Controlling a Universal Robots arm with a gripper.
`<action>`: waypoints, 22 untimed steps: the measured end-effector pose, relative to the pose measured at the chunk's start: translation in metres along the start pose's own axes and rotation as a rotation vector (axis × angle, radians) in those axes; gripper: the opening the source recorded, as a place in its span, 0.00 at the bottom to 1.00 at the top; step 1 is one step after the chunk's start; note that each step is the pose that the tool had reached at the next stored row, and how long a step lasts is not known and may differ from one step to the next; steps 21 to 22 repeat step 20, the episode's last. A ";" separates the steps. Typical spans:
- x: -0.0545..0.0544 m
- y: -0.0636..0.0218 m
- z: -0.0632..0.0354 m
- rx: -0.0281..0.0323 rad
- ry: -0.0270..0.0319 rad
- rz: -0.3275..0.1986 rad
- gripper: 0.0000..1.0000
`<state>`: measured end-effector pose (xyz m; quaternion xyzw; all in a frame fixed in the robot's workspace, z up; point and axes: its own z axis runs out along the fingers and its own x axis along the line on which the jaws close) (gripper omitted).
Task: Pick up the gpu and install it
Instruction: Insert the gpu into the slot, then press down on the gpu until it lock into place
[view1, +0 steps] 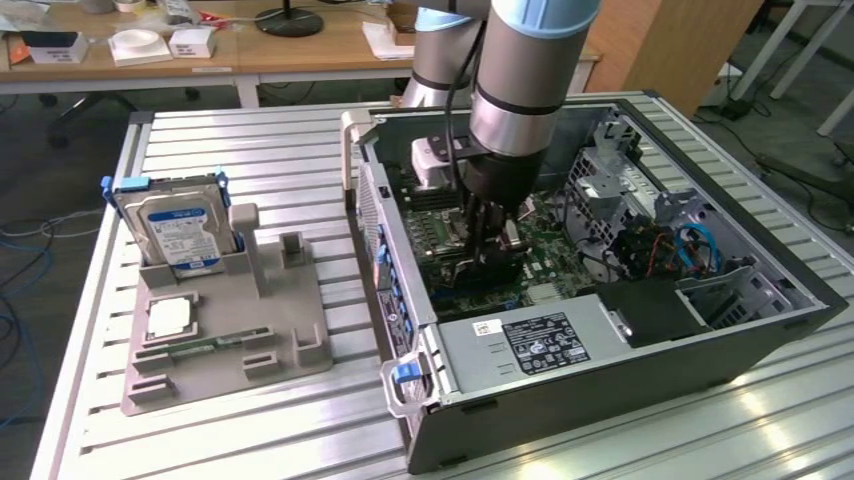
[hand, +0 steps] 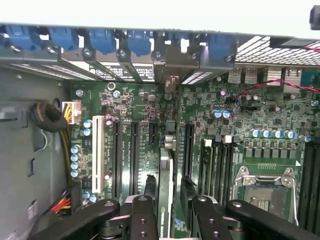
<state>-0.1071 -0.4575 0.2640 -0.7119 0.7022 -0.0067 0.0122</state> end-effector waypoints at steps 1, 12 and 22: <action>0.000 0.0000 -0.0015 0.0004 0.0000 0.000 0.34; 0.000 0.0000 -0.0109 0.0050 -0.0002 0.000 0.14; 0.000 0.0000 -0.0111 0.0055 0.0001 0.000 0.10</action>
